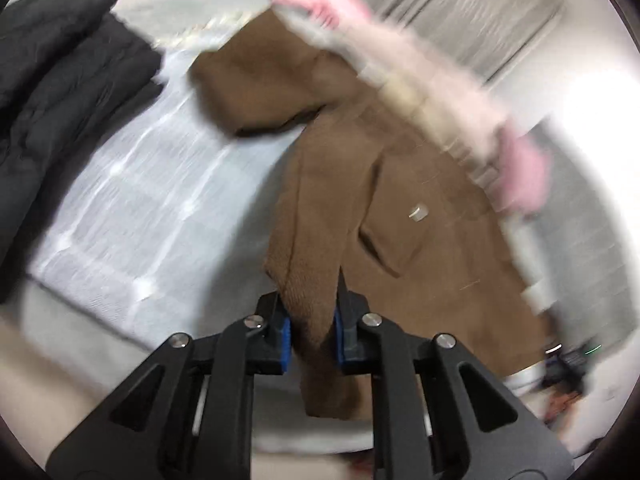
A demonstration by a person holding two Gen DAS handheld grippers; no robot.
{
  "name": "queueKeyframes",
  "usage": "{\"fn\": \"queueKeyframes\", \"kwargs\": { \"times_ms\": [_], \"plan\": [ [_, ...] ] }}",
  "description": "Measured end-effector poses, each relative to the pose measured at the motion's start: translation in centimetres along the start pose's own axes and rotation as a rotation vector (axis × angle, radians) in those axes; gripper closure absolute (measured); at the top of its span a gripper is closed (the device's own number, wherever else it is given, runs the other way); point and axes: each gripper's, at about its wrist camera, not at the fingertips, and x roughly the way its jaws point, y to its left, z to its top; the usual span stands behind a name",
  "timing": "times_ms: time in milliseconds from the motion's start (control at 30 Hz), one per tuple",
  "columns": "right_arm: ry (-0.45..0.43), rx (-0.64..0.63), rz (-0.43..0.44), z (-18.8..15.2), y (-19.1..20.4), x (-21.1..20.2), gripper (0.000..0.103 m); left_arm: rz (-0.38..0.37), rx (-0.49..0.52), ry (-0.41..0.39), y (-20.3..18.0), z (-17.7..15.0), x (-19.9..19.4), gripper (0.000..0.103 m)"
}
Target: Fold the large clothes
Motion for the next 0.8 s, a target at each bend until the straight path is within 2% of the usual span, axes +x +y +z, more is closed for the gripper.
{"fn": "queueKeyframes", "kwargs": {
  "times_ms": [67, 133, 167, 200, 233, 267, 300, 333, 367, 467, 600, 700, 800],
  "plan": [
    [0.036, -0.025, -0.267, 0.2, -1.3, 1.4, 0.086, 0.047, 0.024, 0.064, -0.2, -0.8, 1.6, 0.081],
    [0.092, 0.002, -0.291, 0.1, -1.9, 2.6, 0.082, 0.073, 0.089, 0.024, -0.7, -0.9, 0.5, 0.071],
    [0.082, -0.016, -0.292, 0.1, -1.5, 2.5, 0.081, 0.073, 0.121, -0.017, -1.0, -0.9, -0.5, 0.067],
    [0.059, -0.045, -0.298, 0.2, -1.0, 2.2, 0.076, 0.077, 0.156, -0.081, -1.2, -1.0, -1.9, 0.053],
    [0.015, -0.087, -0.315, 0.3, -0.1, 1.6, 0.068, 0.092, 0.178, -0.133, -1.2, -1.2, -2.6, 0.037],
    [-0.037, -0.127, -0.348, 0.3, 0.9, 0.9, 0.061, 0.108, 0.200, -0.179, -1.1, -1.3, -3.4, 0.032],
    [-0.096, -0.171, -0.388, 0.2, 2.0, 0.3, 0.050, 0.118, 0.223, -0.210, -1.0, -1.3, -3.8, 0.027],
    [-0.137, -0.207, -0.413, 0.1, 2.5, -0.1, 0.044, 0.122, 0.246, -0.226, -0.9, -1.5, -4.1, 0.027],
    [-0.180, -0.262, -0.430, -0.3, 3.7, -0.3, 0.043, 0.126, 0.266, -0.230, -0.5, -1.6, -4.2, 0.027],
    [-0.203, -0.408, -0.395, -1.5, 7.1, 0.4, 0.038, 0.159, 0.330, -0.211, -0.1, -2.1, -3.3, 0.027],
    [-0.073, -0.597, -0.354, -4.3, 11.3, 3.8, 0.036, 0.122, 0.479, -0.146, 0.1, -4.3, -2.8, 0.026],
    [-0.002, -0.690, -0.343, -6.4, 13.8, 6.6, 0.036, 0.103, 0.577, -0.087, -0.6, -5.8, -2.0, 0.020],
    [0.034, -0.751, -0.329, -8.2, 15.1, 8.4, 0.036, 0.149, 0.628, -0.050, -1.1, -6.7, -1.0, 0.019]
  ]
}}
